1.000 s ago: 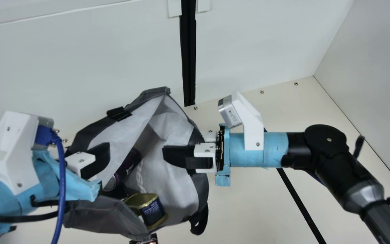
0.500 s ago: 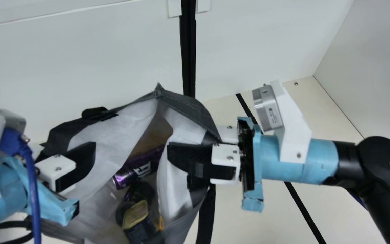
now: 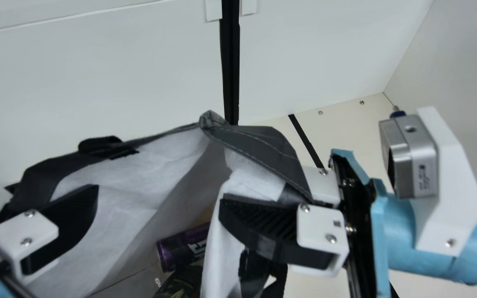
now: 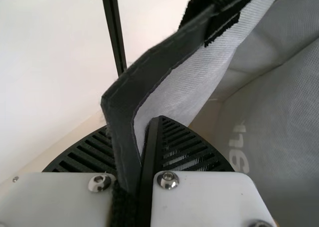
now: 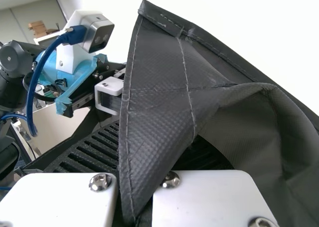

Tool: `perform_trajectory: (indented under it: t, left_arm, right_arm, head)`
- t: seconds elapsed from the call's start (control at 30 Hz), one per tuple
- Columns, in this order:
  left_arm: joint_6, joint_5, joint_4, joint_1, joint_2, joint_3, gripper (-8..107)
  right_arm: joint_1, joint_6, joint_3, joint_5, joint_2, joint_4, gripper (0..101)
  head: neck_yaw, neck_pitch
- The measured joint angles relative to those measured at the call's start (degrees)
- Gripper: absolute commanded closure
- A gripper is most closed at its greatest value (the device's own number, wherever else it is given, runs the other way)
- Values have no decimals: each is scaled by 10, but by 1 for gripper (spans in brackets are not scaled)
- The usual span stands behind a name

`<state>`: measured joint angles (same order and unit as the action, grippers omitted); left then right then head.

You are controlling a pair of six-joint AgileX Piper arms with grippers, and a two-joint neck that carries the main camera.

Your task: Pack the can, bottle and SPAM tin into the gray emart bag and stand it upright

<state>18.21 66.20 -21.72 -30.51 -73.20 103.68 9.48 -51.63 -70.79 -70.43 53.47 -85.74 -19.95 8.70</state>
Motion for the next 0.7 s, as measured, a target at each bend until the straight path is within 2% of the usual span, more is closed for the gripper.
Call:
perform_trajectory:
  t: [0.27, 0.5, 0.7]
  left_arm:
    - [-41, 37, 34, -41, 17, 21, 107]
    - [-84, 38, 68, -88, 30, -3, 107]
    - [-112, 38, 73, -114, 29, -13, 107]
  right_arm:
    - [2, 49, -7, 2, -45, 36, 101]
    - [-4, 83, -4, 3, -77, 66, 101]
    - [-13, 109, 20, 6, -101, 88, 101]
  head:
    - [0, 0]
    - [1, 0]
    - [0, 0]
